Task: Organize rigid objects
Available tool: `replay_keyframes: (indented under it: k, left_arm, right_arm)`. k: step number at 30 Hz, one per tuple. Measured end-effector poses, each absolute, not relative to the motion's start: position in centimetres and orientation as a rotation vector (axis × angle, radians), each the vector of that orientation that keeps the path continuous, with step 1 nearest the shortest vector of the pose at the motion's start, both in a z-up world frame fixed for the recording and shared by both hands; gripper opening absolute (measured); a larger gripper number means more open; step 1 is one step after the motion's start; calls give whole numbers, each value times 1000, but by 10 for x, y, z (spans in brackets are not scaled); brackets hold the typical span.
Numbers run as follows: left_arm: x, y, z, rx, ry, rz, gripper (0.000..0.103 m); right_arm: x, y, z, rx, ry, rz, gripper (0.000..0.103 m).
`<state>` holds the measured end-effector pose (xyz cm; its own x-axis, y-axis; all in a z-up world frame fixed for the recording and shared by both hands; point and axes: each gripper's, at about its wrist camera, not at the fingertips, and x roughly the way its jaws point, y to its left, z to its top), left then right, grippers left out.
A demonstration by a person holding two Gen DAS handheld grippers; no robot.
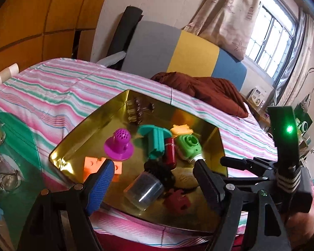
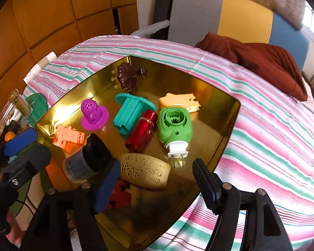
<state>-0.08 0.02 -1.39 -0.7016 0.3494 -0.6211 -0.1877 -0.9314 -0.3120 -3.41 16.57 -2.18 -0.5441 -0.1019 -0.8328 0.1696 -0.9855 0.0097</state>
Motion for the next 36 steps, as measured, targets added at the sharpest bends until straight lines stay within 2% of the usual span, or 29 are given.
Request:
replay_keyframes:
  k: [10, 12, 17, 36]
  left_arm:
    - [-2, -10, -4, -1076, -279, 2748, 80]
    - [-4, -12, -4, -1109, -275, 2764, 80]
    - [-2, -13, -1, -1101, -198, 2888, 80]
    - [-8, 3, 11, -1147, -7, 3002, 79]
  right_arm:
    - [-29, 156, -10, 1365, 107, -2723, 87]
    - [-29, 156, -9, 1370, 88, -2734, 94]
    - [-30, 155, -6, 1375, 70, -2774, 102]
    - [-32, 164, 5, 1363, 4, -2937, 103]
